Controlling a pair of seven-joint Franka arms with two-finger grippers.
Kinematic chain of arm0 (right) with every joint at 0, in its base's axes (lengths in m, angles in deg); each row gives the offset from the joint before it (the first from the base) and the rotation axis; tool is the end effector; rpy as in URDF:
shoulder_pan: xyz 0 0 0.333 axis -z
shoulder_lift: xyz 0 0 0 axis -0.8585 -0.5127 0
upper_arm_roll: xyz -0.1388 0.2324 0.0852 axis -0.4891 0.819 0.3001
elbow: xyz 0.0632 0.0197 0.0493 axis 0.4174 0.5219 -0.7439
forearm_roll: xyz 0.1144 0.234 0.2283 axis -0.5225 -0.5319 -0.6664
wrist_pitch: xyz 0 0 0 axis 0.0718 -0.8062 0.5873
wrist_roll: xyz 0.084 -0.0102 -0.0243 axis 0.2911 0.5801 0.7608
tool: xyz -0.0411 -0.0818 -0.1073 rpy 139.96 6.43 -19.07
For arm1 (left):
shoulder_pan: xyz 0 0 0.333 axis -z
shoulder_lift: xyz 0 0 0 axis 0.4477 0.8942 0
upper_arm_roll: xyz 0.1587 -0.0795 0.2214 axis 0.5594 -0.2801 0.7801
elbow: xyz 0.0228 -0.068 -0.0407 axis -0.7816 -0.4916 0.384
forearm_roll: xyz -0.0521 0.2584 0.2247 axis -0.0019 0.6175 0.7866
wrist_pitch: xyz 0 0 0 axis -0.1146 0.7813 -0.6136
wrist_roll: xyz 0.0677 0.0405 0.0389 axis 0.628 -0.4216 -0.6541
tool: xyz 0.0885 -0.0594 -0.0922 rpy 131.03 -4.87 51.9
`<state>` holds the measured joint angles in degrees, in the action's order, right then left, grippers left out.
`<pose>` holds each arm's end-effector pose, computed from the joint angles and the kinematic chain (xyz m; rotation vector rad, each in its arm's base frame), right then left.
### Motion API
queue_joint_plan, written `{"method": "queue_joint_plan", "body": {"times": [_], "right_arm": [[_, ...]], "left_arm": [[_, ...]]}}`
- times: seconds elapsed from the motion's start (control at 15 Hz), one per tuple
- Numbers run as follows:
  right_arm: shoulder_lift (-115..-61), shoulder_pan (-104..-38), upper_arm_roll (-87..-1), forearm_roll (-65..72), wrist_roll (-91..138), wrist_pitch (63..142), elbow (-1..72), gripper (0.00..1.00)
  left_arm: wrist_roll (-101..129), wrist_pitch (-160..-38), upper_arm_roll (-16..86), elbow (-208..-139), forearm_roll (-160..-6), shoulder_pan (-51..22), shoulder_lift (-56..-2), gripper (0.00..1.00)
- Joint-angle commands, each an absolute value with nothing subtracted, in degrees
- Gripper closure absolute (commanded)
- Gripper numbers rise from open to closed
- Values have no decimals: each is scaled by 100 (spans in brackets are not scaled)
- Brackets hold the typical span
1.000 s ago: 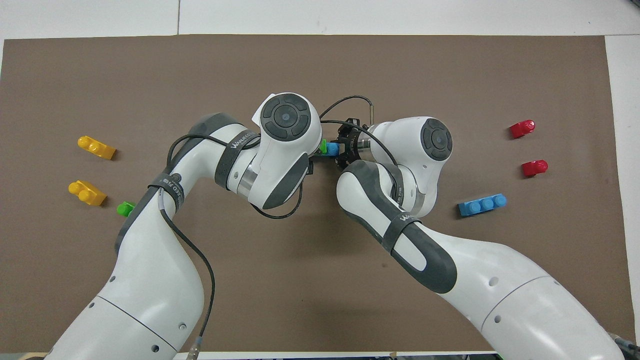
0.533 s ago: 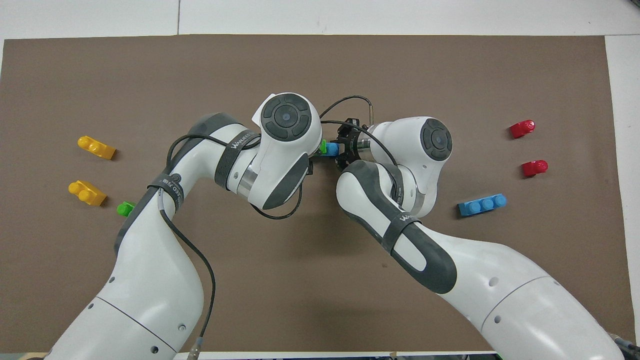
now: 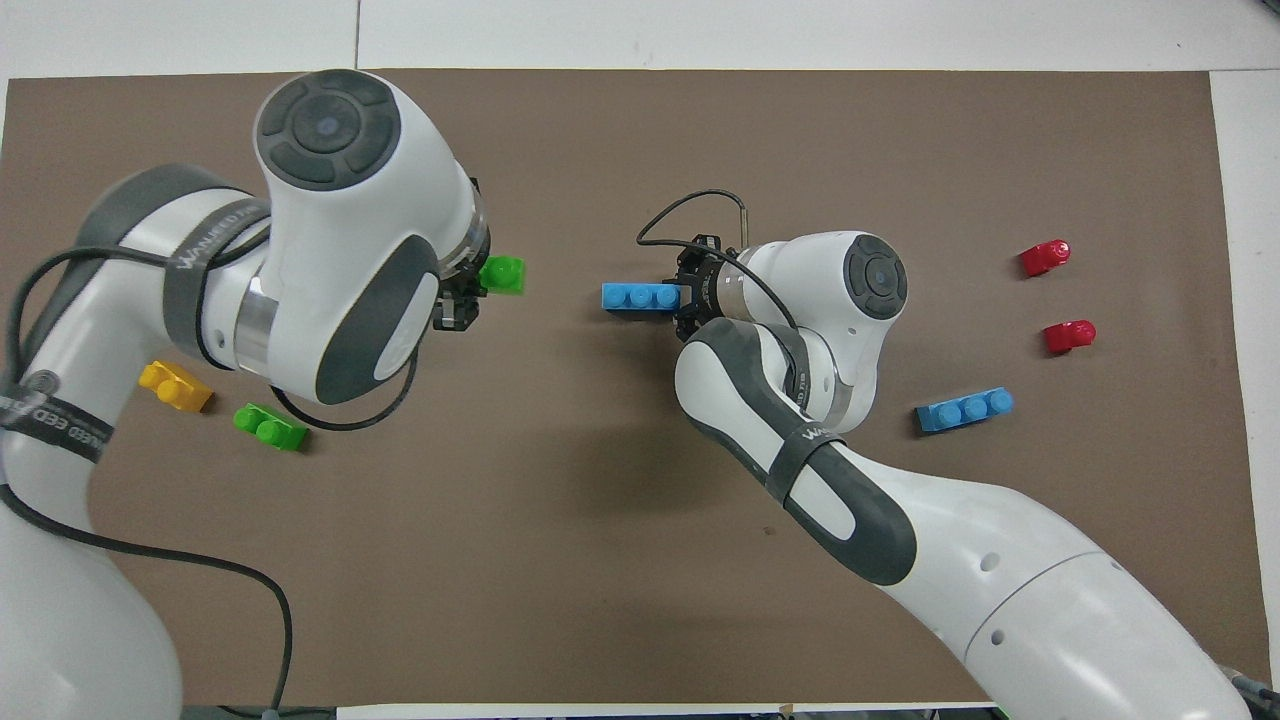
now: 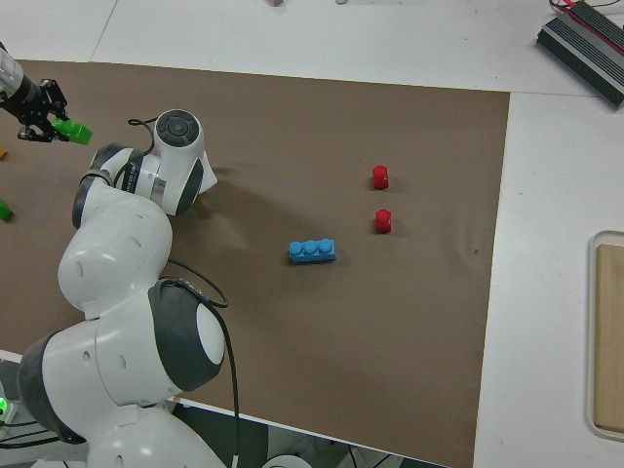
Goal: Remove green block with left arm and hold with right
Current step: 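Pull the green block off with the left gripper while the right gripper withdraws, then set the green block down with the left gripper while the right gripper lowers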
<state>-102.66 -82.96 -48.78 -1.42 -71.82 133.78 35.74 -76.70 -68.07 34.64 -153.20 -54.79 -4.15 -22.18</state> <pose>0.5712 0.2792 0.2517 -1.9151 1.9005 0.2841 0.5422 -0.2505 0.4307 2.4078 2.0066 0.0690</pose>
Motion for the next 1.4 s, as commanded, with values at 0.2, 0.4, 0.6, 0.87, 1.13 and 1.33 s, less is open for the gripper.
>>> {"method": "queue_joint_plan", "body": {"times": [0.2,0.4,0.6,0.87,1.13,1.33], "right_arm": [[-10128,-7411,-4896,522,-6209,11803,2754,100],[-10093,-6998,-4896,812,-5656,11214,2445,100],[-9987,-6288,-4887,901,-4673,10661,2445,100],[-9891,-5425,-4878,857,-4115,9922,2585,100],[-9741,-4923,-4878,857,-3940,9683,2927,100],[-9715,-4782,-4887,857,-3931,9718,3112,100]], "left_arm": [[-4515,-6926,3417,-16269,-5526,-1673,-2641,100],[-3475,-7794,3417,-17086,-5641,-2140,-2888,100],[-2929,-8419,3417,-17535,-5641,-2430,-2897,100],[-2454,-9009,3426,-17809,-5650,-2677,-2792,100],[-2198,-9352,3434,-17862,-5650,-2686,-2458,100],[-2023,-9440,3435,-17862,-5650,-2791,-2317,100]]}}
